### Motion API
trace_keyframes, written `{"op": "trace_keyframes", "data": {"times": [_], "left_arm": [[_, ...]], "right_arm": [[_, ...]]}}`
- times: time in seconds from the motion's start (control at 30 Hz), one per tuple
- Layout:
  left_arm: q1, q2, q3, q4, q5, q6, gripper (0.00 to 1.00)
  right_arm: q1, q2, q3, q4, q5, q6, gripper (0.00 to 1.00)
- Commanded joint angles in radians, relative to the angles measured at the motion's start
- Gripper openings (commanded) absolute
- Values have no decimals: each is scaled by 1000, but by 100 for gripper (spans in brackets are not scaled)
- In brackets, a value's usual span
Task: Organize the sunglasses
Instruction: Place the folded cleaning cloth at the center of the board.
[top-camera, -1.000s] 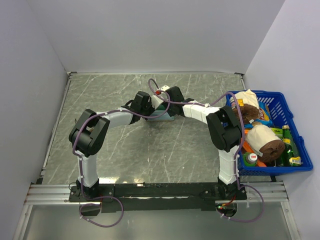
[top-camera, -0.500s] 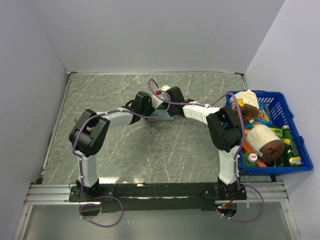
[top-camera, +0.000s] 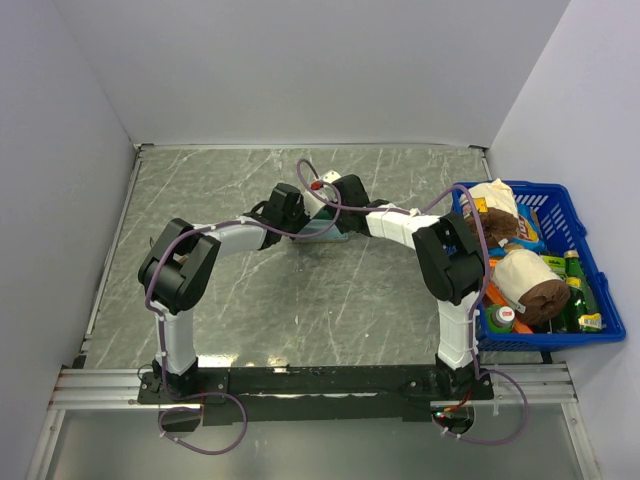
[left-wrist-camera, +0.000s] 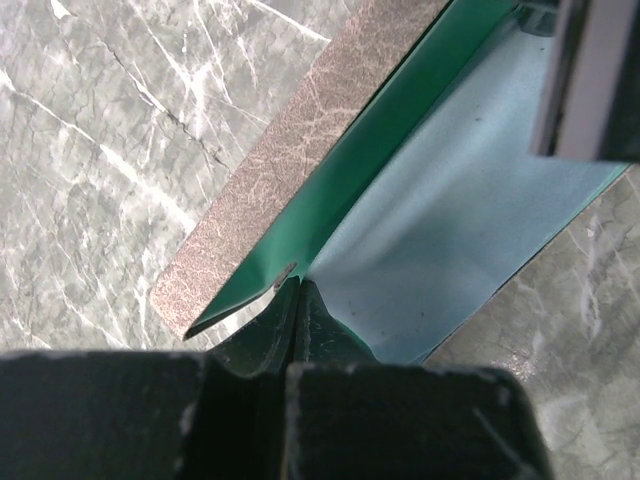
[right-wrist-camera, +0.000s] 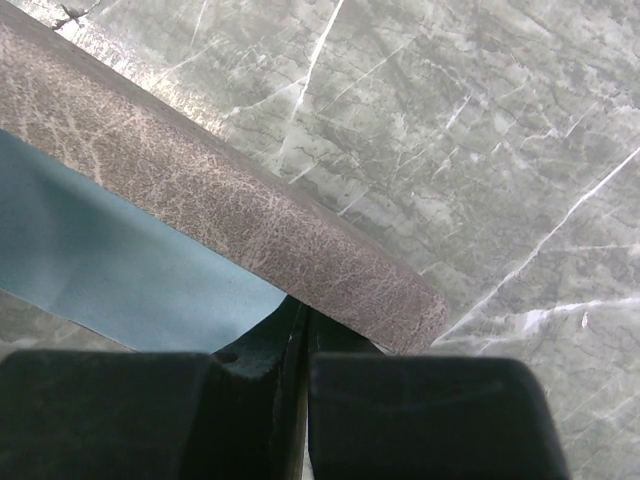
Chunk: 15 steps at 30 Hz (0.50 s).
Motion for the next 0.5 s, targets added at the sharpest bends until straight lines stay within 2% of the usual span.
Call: {"op": "trace_keyframes", "data": {"times": [0.0,0.47], "left_arm": [[-5,-41,-7,48,-32,11,1],[-8,-27,-3,37,-41,24,2]], "right_arm": [[22,-76,-10,38,14,-25,0],[31,-67,-4,26,14,-44,0]]}}
